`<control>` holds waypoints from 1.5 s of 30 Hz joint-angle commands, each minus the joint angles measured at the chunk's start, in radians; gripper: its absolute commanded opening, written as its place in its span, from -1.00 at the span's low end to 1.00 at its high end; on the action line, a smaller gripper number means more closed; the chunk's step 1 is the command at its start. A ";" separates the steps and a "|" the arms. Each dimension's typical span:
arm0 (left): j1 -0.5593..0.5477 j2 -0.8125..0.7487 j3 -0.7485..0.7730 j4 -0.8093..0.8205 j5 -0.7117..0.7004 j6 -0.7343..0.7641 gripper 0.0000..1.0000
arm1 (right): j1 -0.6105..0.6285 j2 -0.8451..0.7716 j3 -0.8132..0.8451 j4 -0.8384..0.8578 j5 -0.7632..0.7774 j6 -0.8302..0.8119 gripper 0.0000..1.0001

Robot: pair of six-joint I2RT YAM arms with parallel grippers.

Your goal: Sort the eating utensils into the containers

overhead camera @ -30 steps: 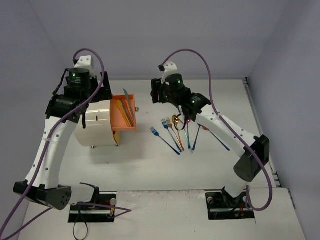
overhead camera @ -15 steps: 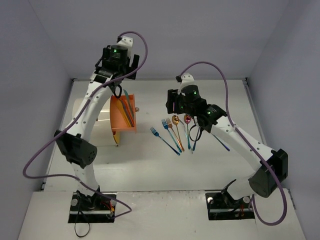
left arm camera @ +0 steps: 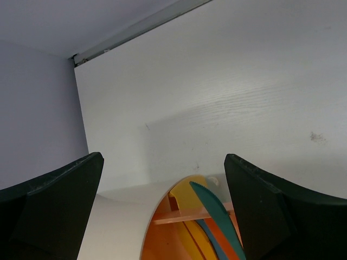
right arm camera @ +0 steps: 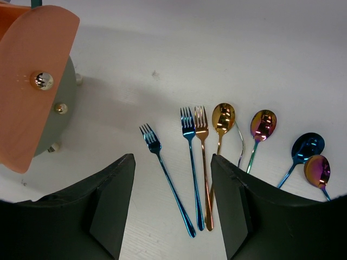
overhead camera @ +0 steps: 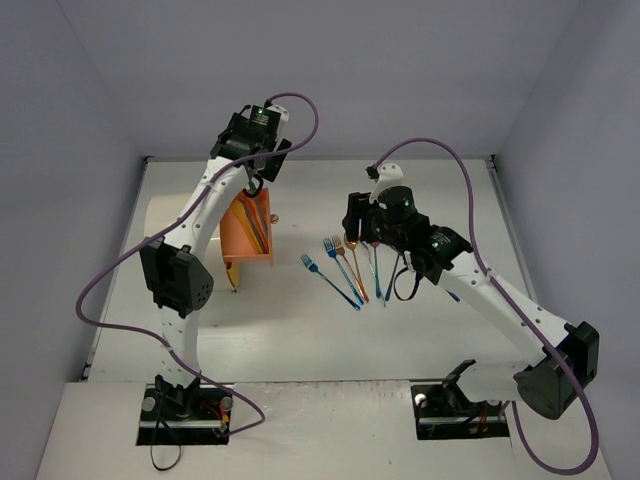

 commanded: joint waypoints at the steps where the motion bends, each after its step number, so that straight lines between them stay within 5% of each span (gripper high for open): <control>1: 0.003 -0.054 0.049 -0.081 -0.031 0.027 0.86 | -0.007 -0.049 -0.015 0.059 0.013 0.022 0.11; 45: 0.087 -0.162 -0.063 -0.202 -0.074 -0.054 0.86 | -0.007 -0.057 -0.056 0.059 0.013 0.030 0.11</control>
